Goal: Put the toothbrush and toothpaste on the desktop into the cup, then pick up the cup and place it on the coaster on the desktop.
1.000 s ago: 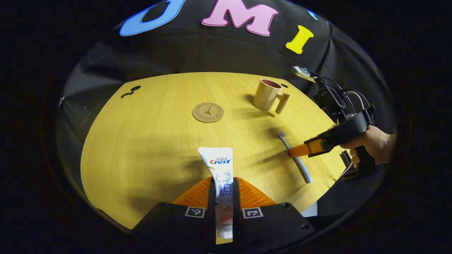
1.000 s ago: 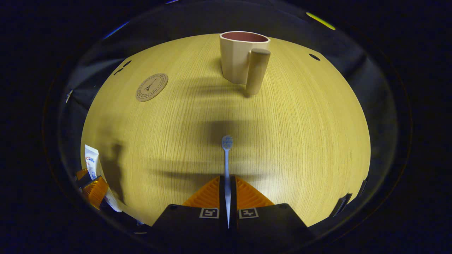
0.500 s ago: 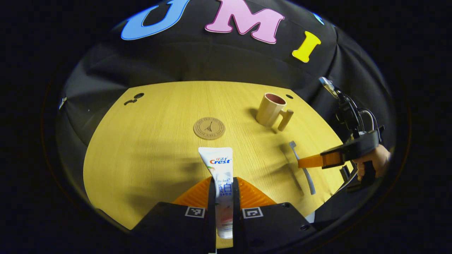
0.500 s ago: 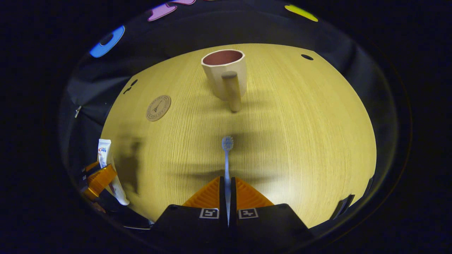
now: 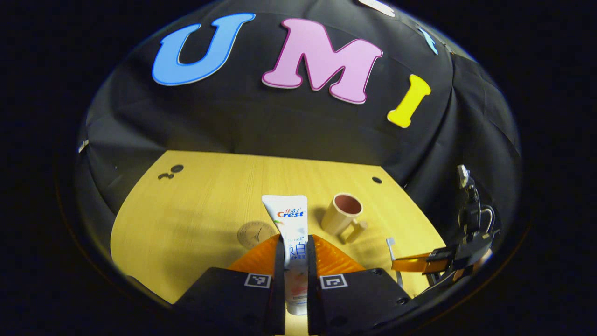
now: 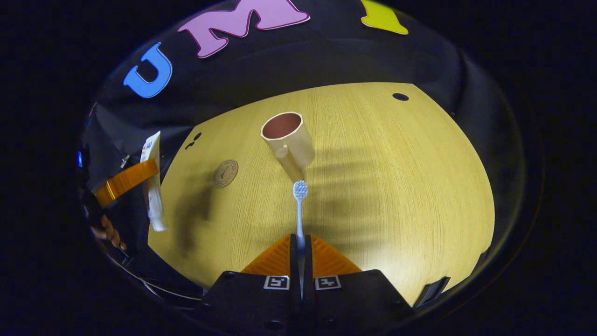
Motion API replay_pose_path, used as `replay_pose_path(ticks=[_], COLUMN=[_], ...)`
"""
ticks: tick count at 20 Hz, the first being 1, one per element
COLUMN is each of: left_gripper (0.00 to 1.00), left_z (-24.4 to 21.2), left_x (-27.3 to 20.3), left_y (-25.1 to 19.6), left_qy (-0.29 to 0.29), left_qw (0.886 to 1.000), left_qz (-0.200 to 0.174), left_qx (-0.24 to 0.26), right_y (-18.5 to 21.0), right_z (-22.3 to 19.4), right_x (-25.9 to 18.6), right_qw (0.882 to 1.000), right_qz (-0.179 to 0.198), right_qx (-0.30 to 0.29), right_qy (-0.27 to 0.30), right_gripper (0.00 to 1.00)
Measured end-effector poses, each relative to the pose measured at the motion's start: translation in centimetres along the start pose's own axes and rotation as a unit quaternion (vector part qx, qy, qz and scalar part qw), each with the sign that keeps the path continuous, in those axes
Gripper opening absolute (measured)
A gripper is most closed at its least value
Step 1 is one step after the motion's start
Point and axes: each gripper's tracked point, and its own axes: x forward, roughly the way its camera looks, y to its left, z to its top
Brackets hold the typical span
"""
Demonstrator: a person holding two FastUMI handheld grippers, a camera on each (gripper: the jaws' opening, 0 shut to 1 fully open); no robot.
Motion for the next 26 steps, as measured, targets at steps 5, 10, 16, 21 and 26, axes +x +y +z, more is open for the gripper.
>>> replay_pose_path(ticks=[5,10,16,21,26], left_gripper=[0.24,0.23,0.24,0.24,0.25], left_z=[6.7,9.8,10.6,8.3,5.6], left_x=[4.2,9.4,16.5,21.2,22.7], left_y=[-4.3,-7.6,-10.4,-11.4,-11.5], left_qy=[-0.084,-0.130,-0.163,-0.162,-0.145], left_qw=[0.996,0.991,0.984,0.983,0.983], left_qz=[-0.018,-0.045,-0.064,-0.083,-0.087], left_qx=[0.000,0.001,0.031,0.030,0.065], right_y=[-1.6,-4.4,-7.1,-7.6,-8.4], right_z=[1.0,1.5,0.0,-1.5,-2.6], right_x=[-1.2,-2.1,-1.5,-1.6,-1.5], right_qw=[0.999,0.999,0.998,0.996,0.995], right_qz=[0.031,0.040,0.040,0.050,0.045], right_qx=[0.013,0.024,0.046,0.064,0.064], right_qy=[-0.010,-0.008,0.020,0.047,0.059], right_gripper=[0.05,0.05,0.05,0.05,0.05])
